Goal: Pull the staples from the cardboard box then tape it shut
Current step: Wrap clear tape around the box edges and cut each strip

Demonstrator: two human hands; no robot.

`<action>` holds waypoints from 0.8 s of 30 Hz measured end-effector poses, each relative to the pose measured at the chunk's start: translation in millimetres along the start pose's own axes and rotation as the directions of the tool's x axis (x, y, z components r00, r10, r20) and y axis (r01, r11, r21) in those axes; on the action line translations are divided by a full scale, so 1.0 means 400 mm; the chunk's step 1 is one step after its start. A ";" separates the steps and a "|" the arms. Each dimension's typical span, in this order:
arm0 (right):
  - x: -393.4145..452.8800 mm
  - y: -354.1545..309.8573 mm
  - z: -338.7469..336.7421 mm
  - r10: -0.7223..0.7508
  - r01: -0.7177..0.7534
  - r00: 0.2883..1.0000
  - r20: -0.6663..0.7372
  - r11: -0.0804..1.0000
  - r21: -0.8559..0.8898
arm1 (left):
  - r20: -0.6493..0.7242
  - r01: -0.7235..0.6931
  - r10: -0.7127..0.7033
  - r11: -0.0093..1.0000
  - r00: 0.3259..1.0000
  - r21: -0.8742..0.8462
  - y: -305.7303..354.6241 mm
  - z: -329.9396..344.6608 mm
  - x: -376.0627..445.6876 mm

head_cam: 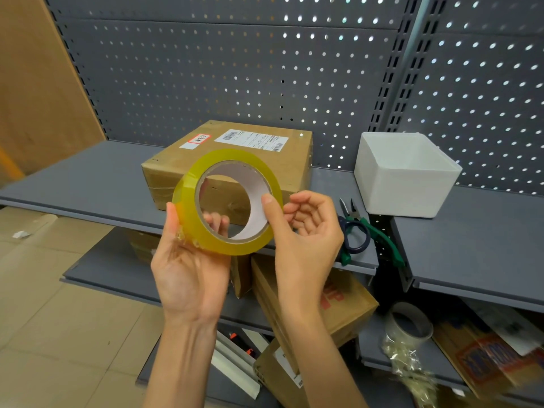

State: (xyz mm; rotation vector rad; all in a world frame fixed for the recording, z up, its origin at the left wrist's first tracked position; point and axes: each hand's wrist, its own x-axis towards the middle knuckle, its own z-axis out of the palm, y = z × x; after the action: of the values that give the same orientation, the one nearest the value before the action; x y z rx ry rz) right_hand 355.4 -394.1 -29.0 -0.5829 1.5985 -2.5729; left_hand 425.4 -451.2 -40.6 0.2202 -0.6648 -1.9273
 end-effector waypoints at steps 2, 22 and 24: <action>0.004 0.001 -0.002 0.018 -0.018 1.000 -0.010 1.000 0.006 | 0.013 0.001 -0.002 1.000 1.000 0.014 0.000 0.001 -0.001; 0.006 0.012 -0.006 0.296 -0.284 0.954 -0.053 0.944 0.168 | 0.271 -0.134 0.057 0.952 0.961 0.275 -0.005 0.034 -0.015; -0.005 0.010 -0.005 0.303 -0.296 0.953 -0.020 0.942 0.162 | 0.274 -0.147 0.066 0.947 0.960 0.287 -0.006 0.032 -0.011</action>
State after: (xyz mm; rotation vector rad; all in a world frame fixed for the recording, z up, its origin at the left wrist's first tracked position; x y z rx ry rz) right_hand 356.2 -393.8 -33.9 -0.2473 1.3557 -2.4654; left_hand 420.0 -442.0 -31.7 0.1185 -1.1310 -1.7575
